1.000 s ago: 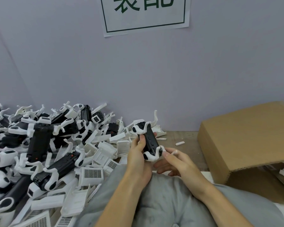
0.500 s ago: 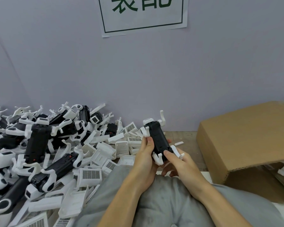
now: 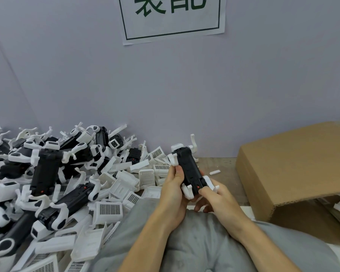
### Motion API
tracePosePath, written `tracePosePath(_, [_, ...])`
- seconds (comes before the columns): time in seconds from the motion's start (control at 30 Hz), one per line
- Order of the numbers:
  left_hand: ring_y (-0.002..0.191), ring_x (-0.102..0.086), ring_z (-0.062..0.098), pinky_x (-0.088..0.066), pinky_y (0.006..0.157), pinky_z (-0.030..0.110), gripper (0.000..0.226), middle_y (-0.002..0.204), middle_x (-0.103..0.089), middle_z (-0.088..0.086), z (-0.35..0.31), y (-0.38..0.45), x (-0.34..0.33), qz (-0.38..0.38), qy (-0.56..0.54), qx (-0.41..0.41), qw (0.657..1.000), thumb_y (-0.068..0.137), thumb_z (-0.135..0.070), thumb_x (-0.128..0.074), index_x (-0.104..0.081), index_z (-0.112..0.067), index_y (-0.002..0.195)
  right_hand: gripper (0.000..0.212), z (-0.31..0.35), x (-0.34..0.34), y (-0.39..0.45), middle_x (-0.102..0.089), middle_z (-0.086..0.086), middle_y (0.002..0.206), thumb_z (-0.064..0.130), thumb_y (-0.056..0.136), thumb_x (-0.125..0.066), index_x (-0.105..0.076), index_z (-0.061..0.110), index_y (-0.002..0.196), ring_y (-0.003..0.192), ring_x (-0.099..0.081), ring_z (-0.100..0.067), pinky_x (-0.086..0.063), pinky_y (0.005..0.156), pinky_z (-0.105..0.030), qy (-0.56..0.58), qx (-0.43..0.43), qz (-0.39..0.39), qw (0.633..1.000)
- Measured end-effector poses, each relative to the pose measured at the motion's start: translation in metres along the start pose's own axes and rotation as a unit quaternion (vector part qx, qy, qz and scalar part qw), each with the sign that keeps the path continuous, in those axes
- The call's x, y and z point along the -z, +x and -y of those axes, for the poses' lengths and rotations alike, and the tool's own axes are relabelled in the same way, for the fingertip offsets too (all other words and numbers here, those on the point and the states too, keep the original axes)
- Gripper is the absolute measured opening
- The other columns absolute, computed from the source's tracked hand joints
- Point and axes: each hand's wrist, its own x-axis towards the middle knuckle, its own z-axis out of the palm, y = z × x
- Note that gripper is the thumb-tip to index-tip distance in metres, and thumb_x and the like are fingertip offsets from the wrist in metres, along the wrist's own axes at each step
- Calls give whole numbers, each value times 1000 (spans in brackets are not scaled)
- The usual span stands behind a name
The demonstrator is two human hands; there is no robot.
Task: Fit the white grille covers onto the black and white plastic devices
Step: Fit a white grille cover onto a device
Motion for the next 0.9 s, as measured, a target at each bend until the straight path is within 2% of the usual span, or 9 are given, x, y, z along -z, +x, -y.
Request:
tracePosePath(0.07, [87, -66, 32, -52, 54, 31, 32, 116, -67, 24, 1, 0, 0, 2, 13, -6, 1000, 107, -33, -38, -54, -12, 126, 18, -1, 0, 1, -72, -2, 76, 20, 94, -53, -70, 22, 93, 64, -65, -14, -46, 55, -17, -3, 9, -9, 1000])
tracePosePath(0.1, [85, -67, 31, -52, 54, 31, 32, 114, -68, 22, 1, 0, 0, 3, 19, -8, 1000, 107, -33, -38, -54, -12, 125, 22, -1, 0, 1, -72, -1, 75, 14, 97, -51, -70, 22, 91, 63, -65, -13, -46, 54, -16, -5, 9, -17, 1000])
tracePosePath(0.23, [82, -68, 27, -53, 55, 32, 34, 110, -69, 18, 1, 0, -1, 6, 26, -11, 1000, 107, -33, -38, -53, -11, 127, 25, 1, -2, 0, -71, 2, 73, 10, 99, -48, -68, 21, 88, 61, -64, -10, -46, 52, -15, -1, 13, -25, 1000])
tracePosePath(0.37, [96, -69, 30, -55, 81, 42, 36, 109, -72, 16, 1, 1, 0, 5, 25, -14, 1000, 107, -30, -37, -52, -8, 131, 20, 0, -1, 0, -71, -3, 76, 20, 100, -50, -69, 17, 94, 66, -63, -19, -42, 62, -27, 29, -6, -11, 1000])
tracePosePath(0.5, [94, -69, 28, -54, 74, 37, 36, 106, -73, 13, 1, 0, -1, 14, 27, -13, 999, 108, -30, -35, -52, -9, 132, 21, -1, 0, 1, -69, -3, 72, 17, 100, -52, -67, 19, 85, 65, -61, -21, -42, 60, -27, 30, -11, -15, 999])
tracePosePath(0.63, [91, -66, 30, -52, 69, 37, 35, 105, -71, 15, 1, 1, -1, 5, 22, -15, 1000, 107, -31, -37, -54, -9, 128, 14, 0, 0, 0, -69, -5, 75, 21, 93, -56, -69, 18, 97, 64, -60, -20, -41, 63, -29, 47, -9, -6, 999])
tracePosePath(0.7, [84, -64, 30, -49, 63, 36, 34, 101, -71, 15, 0, 1, 0, 3, 26, -15, 1000, 105, -34, -39, -55, -11, 124, 22, 1, 0, -1, -69, -5, 76, 27, 85, -56, -69, 20, 101, 66, -61, -20, -41, 66, -31, 46, -7, -2, 999])
tracePosePath(0.77, [81, -64, 29, -49, 61, 35, 33, 99, -71, 15, 1, 1, 1, 7, 34, -16, 999, 105, -34, -39, -56, -12, 122, 16, 0, 0, -1, -69, -6, 77, 20, 93, -55, -70, 20, 99, 66, -62, -20, -42, 67, -33, 32, -5, -5, 999])
tracePosePath(0.9, [90, -68, 26, -53, 68, 34, 32, 106, -72, 14, 2, 3, 1, 11, 41, -24, 999, 106, -32, -39, -56, -13, 125, 25, 0, 0, -1, -69, -5, 74, 15, 99, -51, -72, 25, 90, 64, -63, -19, -45, 61, -28, 10, -7, -25, 1000])
